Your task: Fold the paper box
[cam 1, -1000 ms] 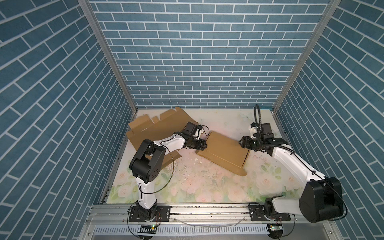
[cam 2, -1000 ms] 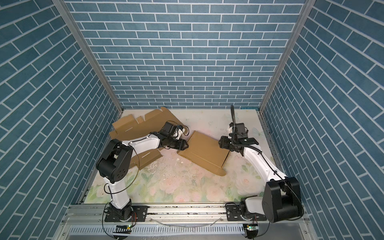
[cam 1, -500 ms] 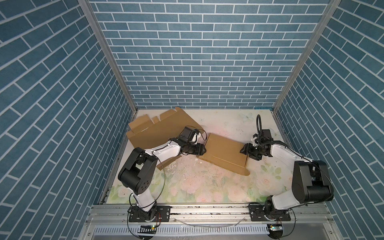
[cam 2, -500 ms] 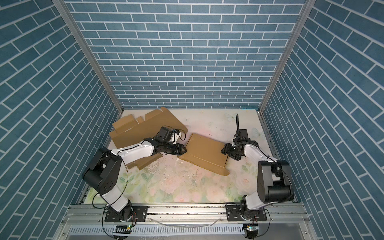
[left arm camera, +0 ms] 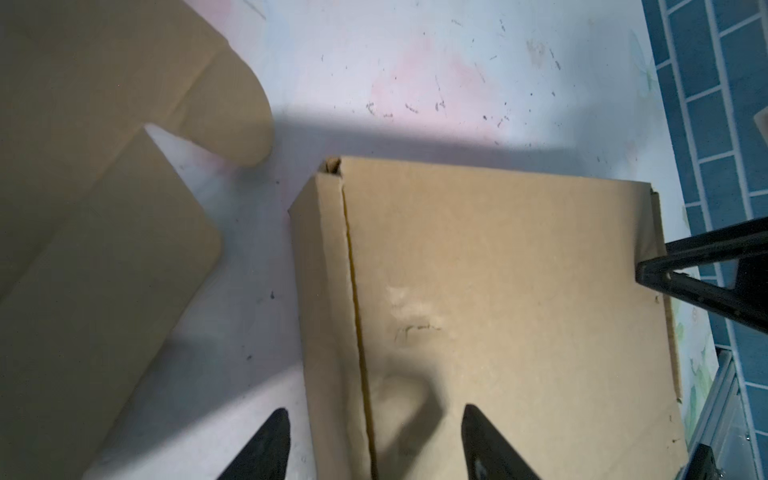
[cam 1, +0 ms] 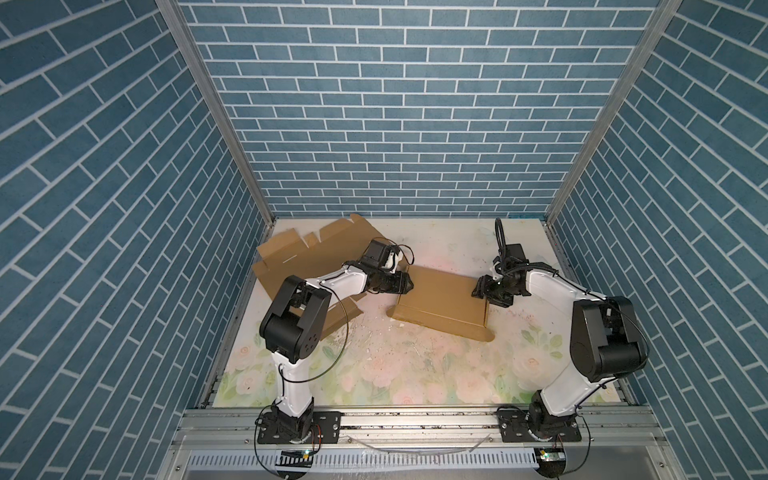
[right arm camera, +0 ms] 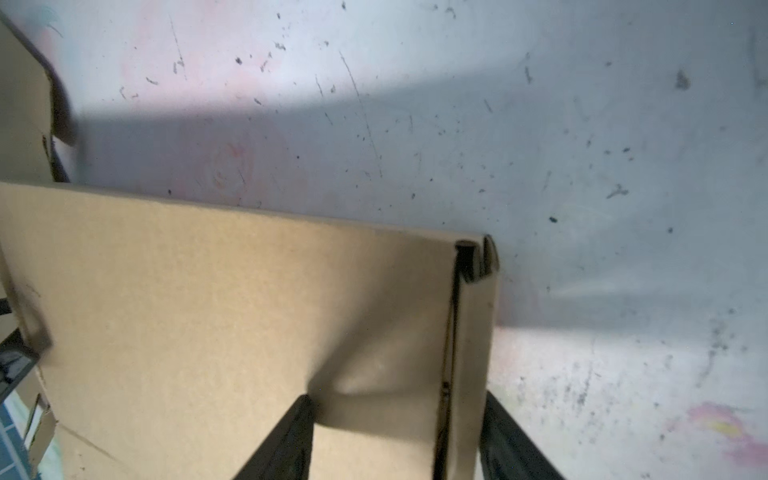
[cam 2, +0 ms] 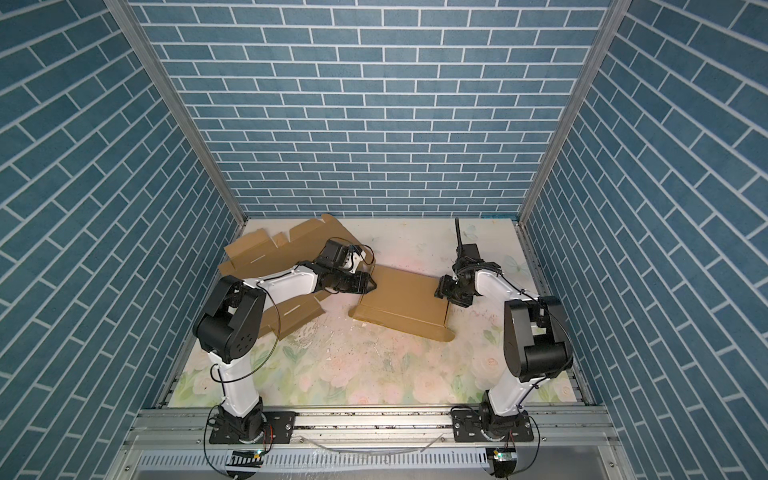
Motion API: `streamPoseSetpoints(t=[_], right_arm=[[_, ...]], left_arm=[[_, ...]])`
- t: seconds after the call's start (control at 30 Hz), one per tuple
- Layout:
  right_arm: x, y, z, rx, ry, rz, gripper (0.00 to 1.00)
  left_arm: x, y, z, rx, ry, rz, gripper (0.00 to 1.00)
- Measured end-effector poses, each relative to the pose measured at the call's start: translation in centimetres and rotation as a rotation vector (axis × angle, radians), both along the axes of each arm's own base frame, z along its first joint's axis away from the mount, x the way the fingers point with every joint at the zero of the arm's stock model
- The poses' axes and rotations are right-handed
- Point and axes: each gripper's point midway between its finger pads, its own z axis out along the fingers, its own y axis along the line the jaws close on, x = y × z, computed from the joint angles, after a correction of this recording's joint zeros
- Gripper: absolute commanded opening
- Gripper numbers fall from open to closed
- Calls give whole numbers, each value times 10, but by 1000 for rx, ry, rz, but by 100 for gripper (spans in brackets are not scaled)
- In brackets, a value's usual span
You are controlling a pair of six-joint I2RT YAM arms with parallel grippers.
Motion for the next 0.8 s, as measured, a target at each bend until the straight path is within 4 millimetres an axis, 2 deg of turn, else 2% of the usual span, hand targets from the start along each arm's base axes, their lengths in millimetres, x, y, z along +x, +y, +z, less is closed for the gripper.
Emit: streamPoseSetpoints(t=[0.17,0.23,0.37,0.53,0.7,0.8], right_arm=[[10,4,0,-84,4,7,29],[13,3,0,-106,4,2,28],[15,2,1,-133,7,6,42],[15,1,3,-146,3,10,50],[15,8,4,-53,0,22,68],[6,5,10,22,-4,28,76]], left_arm=[[-7,-5,-6,-28,23,13,58],[-7,-5,-7,-35,26,23,56],[-6,-4,-6,-40,27,32,57],[-8,-1,-3,-44,24,36,58],[-8,2,-1,-52,29,33,66],[-8,8,10,-75,22,36,70]])
